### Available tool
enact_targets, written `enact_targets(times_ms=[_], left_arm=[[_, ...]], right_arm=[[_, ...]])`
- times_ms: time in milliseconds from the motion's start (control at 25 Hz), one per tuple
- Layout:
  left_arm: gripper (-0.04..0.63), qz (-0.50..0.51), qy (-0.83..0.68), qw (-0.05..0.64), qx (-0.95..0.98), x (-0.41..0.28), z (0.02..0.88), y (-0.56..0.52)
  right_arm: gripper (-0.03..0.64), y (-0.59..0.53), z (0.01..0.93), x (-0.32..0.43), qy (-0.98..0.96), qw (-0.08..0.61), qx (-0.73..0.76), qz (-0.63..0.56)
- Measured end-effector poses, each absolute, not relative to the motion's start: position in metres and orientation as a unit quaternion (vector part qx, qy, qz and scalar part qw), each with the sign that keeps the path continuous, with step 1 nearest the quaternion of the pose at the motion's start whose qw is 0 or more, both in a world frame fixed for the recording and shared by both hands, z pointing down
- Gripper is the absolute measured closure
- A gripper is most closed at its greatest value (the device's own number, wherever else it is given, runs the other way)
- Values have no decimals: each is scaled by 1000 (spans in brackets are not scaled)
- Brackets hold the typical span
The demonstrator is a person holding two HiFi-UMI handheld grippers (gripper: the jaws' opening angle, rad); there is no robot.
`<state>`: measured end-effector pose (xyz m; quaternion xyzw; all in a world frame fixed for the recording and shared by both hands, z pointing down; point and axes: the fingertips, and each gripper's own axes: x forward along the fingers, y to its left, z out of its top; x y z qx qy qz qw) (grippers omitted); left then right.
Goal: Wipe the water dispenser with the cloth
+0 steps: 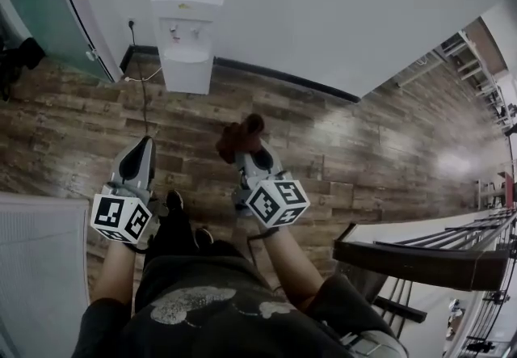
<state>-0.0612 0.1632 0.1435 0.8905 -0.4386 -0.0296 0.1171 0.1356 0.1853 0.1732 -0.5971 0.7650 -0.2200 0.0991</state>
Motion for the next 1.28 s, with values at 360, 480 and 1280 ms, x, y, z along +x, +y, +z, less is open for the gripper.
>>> enact_targets(times_ms=[360, 480, 1280], left_arm=[[577, -35, -441, 109, 890, -53, 126, 173], [577, -43, -444, 117, 887, -55, 128, 180], [577, -58, -420, 148, 893, -88, 159, 386]], right_arm=[[555, 210, 158, 157, 756, 132, -607, -206], [555, 226, 159, 158, 754, 133, -612, -199], [557, 422, 179, 89, 775, 71, -598, -192]])
